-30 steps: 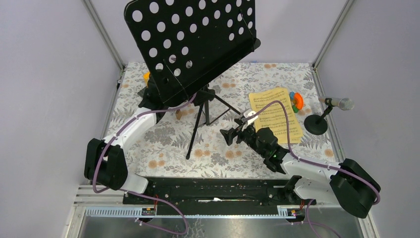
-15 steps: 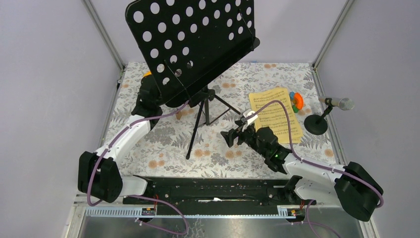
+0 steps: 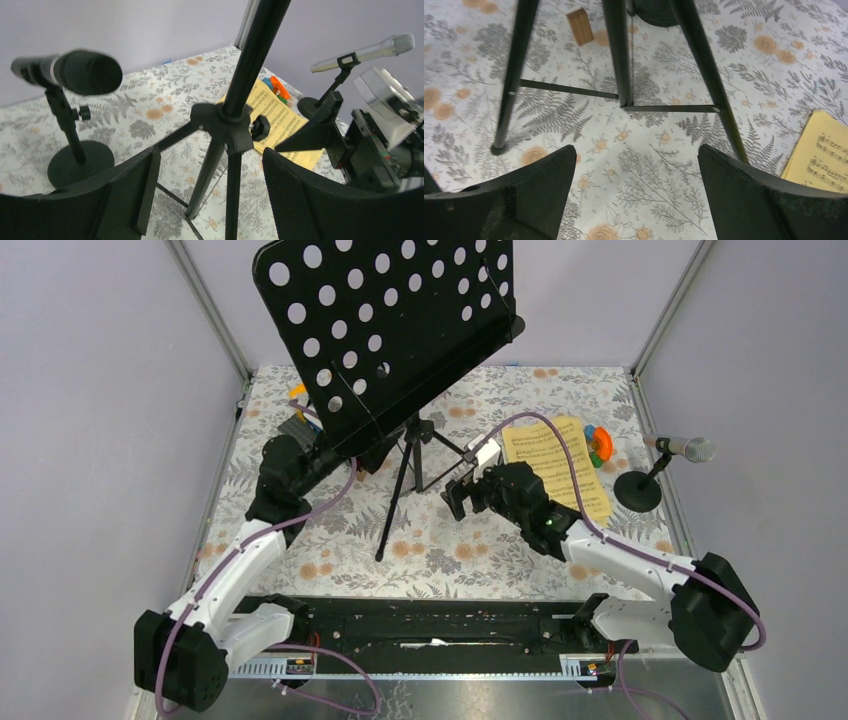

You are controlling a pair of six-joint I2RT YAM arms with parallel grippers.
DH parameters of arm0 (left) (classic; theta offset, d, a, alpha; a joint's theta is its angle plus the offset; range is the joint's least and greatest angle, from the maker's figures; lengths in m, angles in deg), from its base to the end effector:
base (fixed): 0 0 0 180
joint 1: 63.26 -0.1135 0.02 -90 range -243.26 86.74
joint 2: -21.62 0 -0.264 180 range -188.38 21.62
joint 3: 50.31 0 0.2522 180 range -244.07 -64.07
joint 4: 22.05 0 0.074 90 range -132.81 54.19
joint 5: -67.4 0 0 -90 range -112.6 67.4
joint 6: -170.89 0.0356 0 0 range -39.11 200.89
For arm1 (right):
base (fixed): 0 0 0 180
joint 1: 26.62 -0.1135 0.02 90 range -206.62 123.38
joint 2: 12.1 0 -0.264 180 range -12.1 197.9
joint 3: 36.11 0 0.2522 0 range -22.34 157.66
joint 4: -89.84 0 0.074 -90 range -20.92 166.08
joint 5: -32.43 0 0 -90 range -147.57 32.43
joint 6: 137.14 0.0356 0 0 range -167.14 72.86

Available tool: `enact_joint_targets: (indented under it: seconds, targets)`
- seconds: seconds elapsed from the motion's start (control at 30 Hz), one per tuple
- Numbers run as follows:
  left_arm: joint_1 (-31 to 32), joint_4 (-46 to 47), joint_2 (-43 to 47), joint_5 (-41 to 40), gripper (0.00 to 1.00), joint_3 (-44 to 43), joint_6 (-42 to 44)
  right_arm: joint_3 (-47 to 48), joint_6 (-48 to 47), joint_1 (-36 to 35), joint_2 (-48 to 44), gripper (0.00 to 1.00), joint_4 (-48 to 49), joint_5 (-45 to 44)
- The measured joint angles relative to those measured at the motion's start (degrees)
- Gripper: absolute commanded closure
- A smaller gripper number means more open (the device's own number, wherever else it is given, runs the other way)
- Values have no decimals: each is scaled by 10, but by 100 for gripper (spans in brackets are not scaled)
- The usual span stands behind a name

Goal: Pack up the instrument practice props

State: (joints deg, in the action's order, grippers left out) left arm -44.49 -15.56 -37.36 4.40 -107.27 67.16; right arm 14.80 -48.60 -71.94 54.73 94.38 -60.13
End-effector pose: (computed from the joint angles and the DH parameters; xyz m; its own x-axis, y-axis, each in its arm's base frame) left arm 0.2234 -0.0930 0.3391 -0.0981 -0.1900 -0.9769 0.7123 0.6721 -0.2023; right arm 0.1882 0.1881 0.2654 -0.1214 -0.1589 -0.9798 -0.6829 0.7298 -0.0338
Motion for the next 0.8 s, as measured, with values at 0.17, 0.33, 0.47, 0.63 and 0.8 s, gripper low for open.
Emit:
enact_joint_targets:
  seconds: [0.17,0.33,0.47,0.63,0.8]
  targets:
    - [18,1,38,-52,21,59,-19,46,-21,49,48,2,-28,40]
    - [86,-8,52,-123,21,101,-21,87,-58,83,89,10,-27,74]
    - [122,-2,43,-156,24,115,-24,116,-90,94,124,33,-17,95]
    - [137,27,9,-170,32,122,-26,139,-113,112,174,44,16,118]
    - [142,40,-19,-172,47,126,-26,146,-140,118,211,52,52,143]
